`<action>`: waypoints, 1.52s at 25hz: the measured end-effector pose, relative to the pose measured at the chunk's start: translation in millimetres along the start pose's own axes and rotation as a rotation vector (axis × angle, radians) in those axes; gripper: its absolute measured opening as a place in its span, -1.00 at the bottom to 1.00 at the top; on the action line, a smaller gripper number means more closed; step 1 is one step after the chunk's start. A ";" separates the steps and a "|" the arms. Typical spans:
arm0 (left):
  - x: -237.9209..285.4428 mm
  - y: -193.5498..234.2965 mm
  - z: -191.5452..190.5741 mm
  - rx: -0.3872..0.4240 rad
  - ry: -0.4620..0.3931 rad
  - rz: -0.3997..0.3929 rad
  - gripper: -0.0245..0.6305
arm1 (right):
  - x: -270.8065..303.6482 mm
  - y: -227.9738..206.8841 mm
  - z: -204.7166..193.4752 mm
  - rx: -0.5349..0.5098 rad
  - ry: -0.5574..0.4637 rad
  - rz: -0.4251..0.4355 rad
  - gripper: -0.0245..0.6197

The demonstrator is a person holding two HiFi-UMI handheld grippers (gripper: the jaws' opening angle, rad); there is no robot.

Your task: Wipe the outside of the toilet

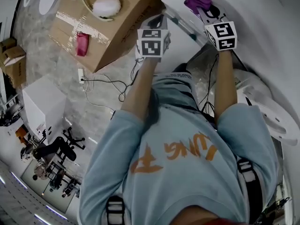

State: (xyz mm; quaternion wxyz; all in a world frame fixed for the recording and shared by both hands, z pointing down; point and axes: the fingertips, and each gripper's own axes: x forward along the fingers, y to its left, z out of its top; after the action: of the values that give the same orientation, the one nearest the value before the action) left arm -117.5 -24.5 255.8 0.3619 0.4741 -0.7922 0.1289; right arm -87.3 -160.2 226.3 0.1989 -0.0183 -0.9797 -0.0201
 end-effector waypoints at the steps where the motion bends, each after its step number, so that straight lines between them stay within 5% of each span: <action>1: -1.7 4.1 1.3 0.000 -0.001 0.006 -0.85 | 11.1 2.0 3.7 -0.003 -0.003 0.008 -0.69; 10: -3.9 37.4 0.9 -0.036 0.010 0.045 -0.85 | 112.5 38.7 21.6 -0.094 0.040 0.116 -0.69; 21: -0.1 45.5 -7.9 -0.058 0.025 0.061 -0.85 | 158.4 84.7 -27.4 -0.395 0.250 0.173 -0.69; 38: -7.1 37.8 -11.4 -0.046 0.019 0.071 -0.85 | 124.5 99.2 -48.4 -0.398 0.319 0.200 -0.70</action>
State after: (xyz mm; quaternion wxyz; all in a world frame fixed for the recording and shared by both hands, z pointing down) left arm -142.2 6.0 264.1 0.3754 0.4360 -0.8079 0.1279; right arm -178.7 -60.0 322.6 0.3440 -0.1505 -0.9061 -0.1950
